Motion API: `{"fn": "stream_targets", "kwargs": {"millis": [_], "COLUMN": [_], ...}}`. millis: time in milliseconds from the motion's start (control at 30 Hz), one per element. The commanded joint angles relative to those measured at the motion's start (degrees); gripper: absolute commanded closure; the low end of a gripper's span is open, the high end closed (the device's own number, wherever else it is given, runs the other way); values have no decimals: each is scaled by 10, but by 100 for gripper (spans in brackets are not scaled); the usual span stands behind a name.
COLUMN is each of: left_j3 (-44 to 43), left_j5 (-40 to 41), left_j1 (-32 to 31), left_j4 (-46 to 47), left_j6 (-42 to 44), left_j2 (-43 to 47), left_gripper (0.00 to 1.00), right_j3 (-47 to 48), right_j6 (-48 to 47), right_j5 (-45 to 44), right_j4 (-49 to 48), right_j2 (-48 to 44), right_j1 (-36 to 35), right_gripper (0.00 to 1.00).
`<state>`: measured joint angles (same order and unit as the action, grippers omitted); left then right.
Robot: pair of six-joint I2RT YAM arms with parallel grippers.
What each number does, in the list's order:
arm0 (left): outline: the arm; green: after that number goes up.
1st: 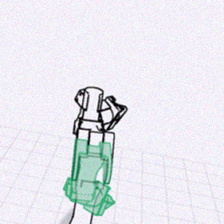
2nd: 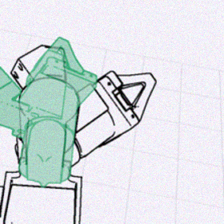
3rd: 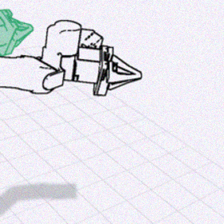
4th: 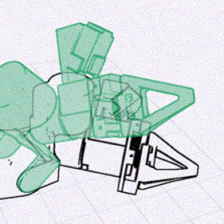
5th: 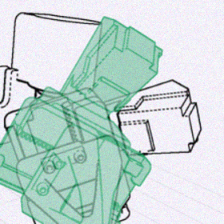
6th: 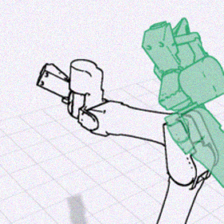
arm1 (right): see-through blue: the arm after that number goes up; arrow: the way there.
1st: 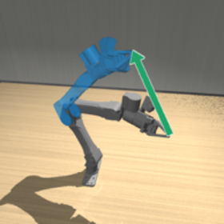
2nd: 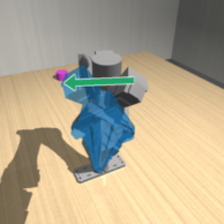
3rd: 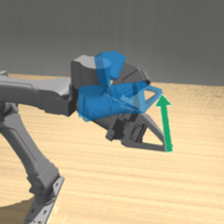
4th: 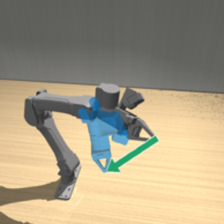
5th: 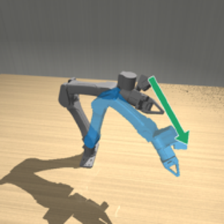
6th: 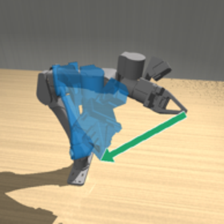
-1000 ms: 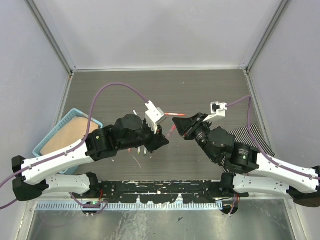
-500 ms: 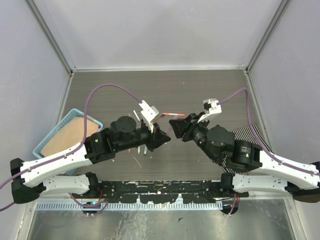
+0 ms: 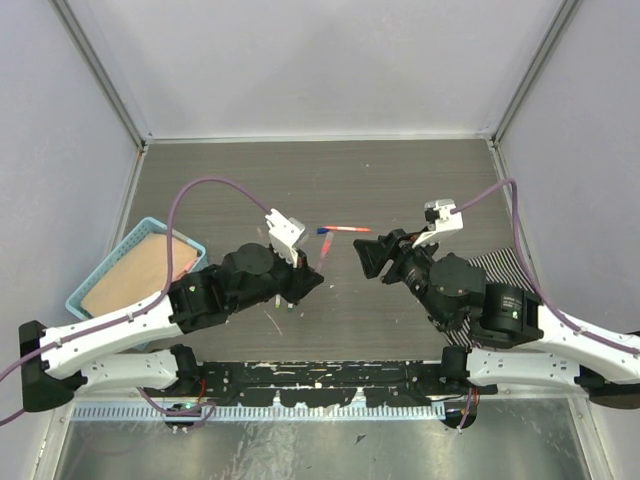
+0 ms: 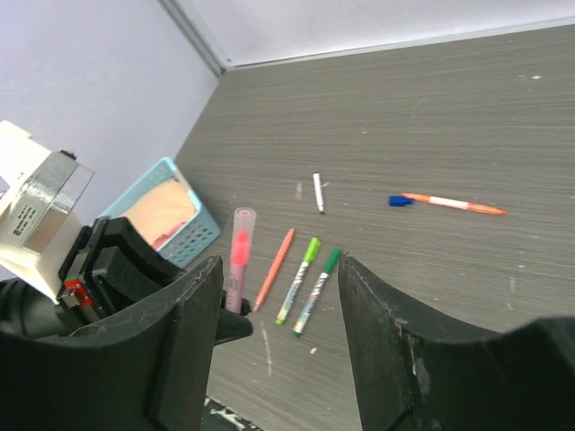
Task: Insert the pens into the pen caps
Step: Press the pen cap onto the pen, then place the pen at the center of the board.
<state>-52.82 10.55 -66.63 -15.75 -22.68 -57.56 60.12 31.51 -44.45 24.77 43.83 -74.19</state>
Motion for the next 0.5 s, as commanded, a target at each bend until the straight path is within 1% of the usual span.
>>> {"fn": "stream_targets", "kwargs": {"millis": [0, 67, 133, 233, 333, 400, 467], "left_j3": [15, 17, 17, 22, 26, 23, 13], "left_j5": [76, 92, 104, 121, 121, 129, 143], "left_j1": [0, 1, 1, 1, 1, 1, 1], "left_j4": [-61, -84, -102, -117, -120, -125, -149], "left_j6": [-56, -78, -98, -125, -150, -168, -191], "left_j2": [1, -13, -32, -65, -92, -113, -143], "left_gripper": [100, 100, 100, 100, 100, 100, 100], "right_j3": [33, 55, 66, 51, 7, -24, -42], "right_j6": [1, 3, 6, 9, 14, 19, 22], "right_j5": [-54, -45, -12, 95, 221, 272, 293], "right_j4": [59, 83, 95, 88, 62, 54, 53], "right_j2": [45, 79, 108, 122, 108, 93, 78], "right_j1": [-2, 6, 31, 132, 241, 291, 315], "right_gripper": [40, 40, 40, 40, 40, 40, 40]}}
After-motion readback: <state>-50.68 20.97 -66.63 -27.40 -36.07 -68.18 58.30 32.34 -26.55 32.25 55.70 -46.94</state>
